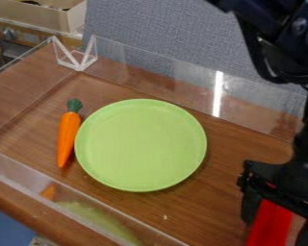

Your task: Put the red object on the green plate

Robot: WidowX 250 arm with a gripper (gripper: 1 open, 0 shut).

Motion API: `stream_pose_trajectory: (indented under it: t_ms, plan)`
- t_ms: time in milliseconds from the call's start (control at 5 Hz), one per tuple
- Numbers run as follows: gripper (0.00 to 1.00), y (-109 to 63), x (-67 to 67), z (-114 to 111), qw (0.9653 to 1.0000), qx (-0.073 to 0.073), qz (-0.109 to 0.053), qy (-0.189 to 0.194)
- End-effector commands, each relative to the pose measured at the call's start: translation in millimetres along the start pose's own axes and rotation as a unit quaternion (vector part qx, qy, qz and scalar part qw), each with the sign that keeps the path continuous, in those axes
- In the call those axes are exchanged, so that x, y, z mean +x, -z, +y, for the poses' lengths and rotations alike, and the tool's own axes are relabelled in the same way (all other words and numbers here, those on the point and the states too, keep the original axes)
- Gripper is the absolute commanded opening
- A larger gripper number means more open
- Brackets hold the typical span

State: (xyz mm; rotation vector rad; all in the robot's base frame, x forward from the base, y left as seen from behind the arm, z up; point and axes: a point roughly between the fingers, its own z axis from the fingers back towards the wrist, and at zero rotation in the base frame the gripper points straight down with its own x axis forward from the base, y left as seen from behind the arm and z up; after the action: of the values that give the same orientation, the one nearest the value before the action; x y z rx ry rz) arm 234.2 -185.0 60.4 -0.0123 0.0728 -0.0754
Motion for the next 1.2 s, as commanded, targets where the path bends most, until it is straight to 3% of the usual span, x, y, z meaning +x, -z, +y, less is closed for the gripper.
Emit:
stream_pose_trajectory:
  t_ms: [0,1000]
  plan:
    - [1.0,-16.4,-0.6,-6.3,0.9994,-0.02,-0.028,0.008]
    - [1.0,-12.7,2.2,0.4,0.9991,-0.025,-0.034,-0.003]
